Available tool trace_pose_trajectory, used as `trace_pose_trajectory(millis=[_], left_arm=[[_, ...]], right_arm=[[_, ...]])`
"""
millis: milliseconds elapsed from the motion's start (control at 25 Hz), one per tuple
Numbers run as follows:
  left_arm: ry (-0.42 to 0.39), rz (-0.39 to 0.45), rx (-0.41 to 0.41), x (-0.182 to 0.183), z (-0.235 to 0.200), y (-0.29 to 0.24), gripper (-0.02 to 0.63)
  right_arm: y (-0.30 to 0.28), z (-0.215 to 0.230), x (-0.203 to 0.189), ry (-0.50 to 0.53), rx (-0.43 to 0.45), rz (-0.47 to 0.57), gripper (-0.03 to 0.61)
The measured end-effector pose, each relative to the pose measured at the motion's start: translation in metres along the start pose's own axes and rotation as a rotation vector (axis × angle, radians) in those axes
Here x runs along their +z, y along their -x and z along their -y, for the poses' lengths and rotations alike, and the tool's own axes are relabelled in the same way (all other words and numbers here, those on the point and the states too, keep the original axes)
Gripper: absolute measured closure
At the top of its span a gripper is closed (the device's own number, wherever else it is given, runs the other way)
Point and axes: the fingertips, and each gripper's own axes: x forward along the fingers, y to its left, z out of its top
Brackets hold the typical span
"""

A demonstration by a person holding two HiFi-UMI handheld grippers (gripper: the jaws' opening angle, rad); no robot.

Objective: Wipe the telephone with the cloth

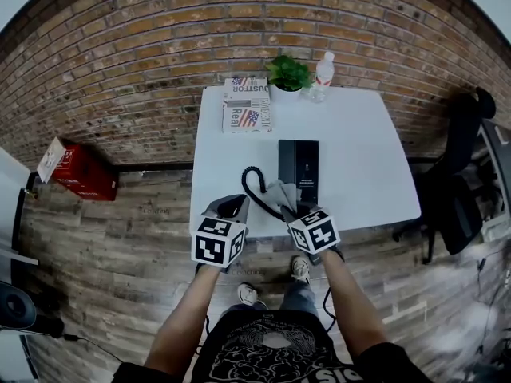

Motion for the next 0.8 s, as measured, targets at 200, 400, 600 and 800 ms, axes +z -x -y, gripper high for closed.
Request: trace_pose_trajectory(millis=[200, 400, 600, 800], left_arm=[[-0.005, 0.002, -0.006, 0.0, 0.002, -0.001, 0.607], [-0.004, 0.011, -0.007, 0.005, 0.0, -0.003, 0.607], [-0.004, 0.025, -0.013, 0.014, 0.0, -0.008, 0.607], [-0.009, 0.032, -0.015, 0.021, -0.005, -0.012, 0.607]], right_arm=[[0.003, -0.002, 0.001, 0.016, 0.002, -0.007, 0.569], [0.014, 0.0, 0.023, 0.037, -0.012, 0.038, 0.569], [0.03, 0.01, 0.063, 0.053, -0.048, 0.12, 0.569], [0.041, 0.025, 0.101, 0.084, -0.082, 0.181, 0.569]])
